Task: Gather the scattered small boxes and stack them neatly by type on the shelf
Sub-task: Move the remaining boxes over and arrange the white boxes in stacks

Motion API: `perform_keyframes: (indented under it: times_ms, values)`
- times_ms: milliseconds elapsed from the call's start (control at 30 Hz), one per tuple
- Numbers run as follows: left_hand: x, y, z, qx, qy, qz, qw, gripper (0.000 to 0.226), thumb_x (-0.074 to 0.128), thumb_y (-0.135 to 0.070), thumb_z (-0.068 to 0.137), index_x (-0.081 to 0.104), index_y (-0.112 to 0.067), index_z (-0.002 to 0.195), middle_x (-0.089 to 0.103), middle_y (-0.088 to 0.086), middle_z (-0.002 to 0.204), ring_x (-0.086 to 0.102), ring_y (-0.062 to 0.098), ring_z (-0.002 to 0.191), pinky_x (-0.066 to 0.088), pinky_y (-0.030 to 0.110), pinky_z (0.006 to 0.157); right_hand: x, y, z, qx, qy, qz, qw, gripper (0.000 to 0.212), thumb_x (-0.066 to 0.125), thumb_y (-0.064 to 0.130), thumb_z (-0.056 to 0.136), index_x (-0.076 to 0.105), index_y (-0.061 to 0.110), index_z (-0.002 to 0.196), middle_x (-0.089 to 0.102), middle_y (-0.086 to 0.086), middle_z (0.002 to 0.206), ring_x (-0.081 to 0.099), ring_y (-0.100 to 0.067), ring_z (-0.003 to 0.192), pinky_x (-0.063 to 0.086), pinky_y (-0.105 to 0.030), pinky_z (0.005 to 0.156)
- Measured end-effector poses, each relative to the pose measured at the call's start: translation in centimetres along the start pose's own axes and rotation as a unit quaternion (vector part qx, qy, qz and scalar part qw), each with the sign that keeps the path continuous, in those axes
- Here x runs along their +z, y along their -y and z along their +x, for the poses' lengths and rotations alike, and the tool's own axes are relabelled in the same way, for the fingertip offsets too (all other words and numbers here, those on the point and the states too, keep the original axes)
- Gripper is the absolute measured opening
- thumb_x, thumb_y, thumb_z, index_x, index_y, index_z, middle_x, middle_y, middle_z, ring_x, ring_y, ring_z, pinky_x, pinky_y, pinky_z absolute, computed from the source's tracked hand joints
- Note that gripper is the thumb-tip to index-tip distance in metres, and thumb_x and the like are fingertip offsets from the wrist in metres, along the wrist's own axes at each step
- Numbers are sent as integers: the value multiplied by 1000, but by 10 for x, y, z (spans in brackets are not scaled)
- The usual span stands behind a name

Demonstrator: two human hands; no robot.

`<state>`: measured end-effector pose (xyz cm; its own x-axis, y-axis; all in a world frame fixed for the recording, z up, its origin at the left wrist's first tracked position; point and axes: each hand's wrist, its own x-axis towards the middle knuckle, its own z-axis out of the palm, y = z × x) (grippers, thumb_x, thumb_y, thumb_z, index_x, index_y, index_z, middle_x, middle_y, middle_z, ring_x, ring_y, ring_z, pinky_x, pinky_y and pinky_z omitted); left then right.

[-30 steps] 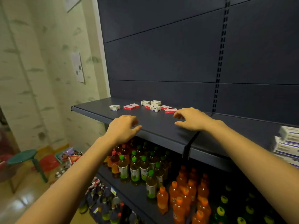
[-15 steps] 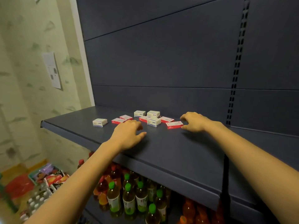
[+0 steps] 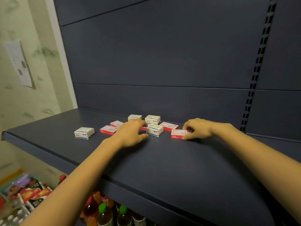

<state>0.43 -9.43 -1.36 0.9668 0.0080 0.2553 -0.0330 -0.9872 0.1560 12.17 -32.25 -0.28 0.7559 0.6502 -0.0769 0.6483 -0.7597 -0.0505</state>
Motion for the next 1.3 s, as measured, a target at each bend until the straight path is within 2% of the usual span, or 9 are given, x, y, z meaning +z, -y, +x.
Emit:
perform_keyframes:
  times_ms: [133,433,567,667,767,867,1000,1167,1300]
  values:
    - [7,8,29,64,48,-24,997,50,59,-25,87,44,-15,133,46,5,139,42,21,127,34,32,106,-2,2,-10,12,-17,-21,1000,48,56,52,84,49,21,121,51,1,124,52,-16,103,48,-33,88]
    - [13,22,73,180,96,38,978,57,63,-27,81,45,-18,134,48,1,136,38,21,124,36,39,104,-10,18,-47,87,-80,-20,993,46,53,51,86,48,23,123,50,4,122,51,-15,106,45,-30,81]
    - [10,25,77,205,59,3,977,48,73,-34,73,57,-20,117,56,0,117,50,21,111,41,31,90,-4,27,-69,138,-119,0,983,47,53,51,86,47,24,124,50,5,122,51,-15,105,47,-34,86]
    - [1,14,74,222,19,-51,974,44,78,-36,67,63,-23,106,60,-2,108,56,20,101,46,36,87,3,34,-94,180,-145,5,973,48,52,51,86,47,24,125,50,4,123,52,-16,106,47,-39,90]
    - [-8,-7,64,252,-14,-119,960,41,82,-31,63,66,-23,99,63,-1,102,59,20,95,49,40,86,6,39,-123,218,-178,5,960,46,54,50,86,48,24,124,50,4,122,51,-16,106,46,-34,84]
    - [-10,-37,51,296,-21,-187,936,40,85,-28,60,67,-22,95,65,-3,96,61,16,87,49,31,78,8,43,-158,252,-208,1,945,45,55,49,86,48,25,123,51,4,120,50,-15,105,42,-31,78]
    - [-13,-84,33,357,-20,-217,908,40,85,-28,59,68,-21,94,65,-4,93,61,12,82,46,24,74,9,46,-207,299,-217,-15,929,44,55,48,86,48,26,123,50,4,121,48,-16,110,44,-35,83]
    - [-16,-151,7,400,2,-255,880,41,86,-28,58,68,-20,94,66,-5,94,62,13,84,52,29,78,9,40,-276,337,-232,-23,912,42,56,47,86,50,25,121,51,4,120,45,-16,112,44,-41,90]
    - [-14,-207,-19,416,15,-279,865,40,86,-27,58,69,-20,94,68,-3,95,63,14,84,53,33,82,7,27,-334,347,-235,-35,907,42,57,45,85,52,23,120,53,1,116,46,-17,108,41,-36,92]
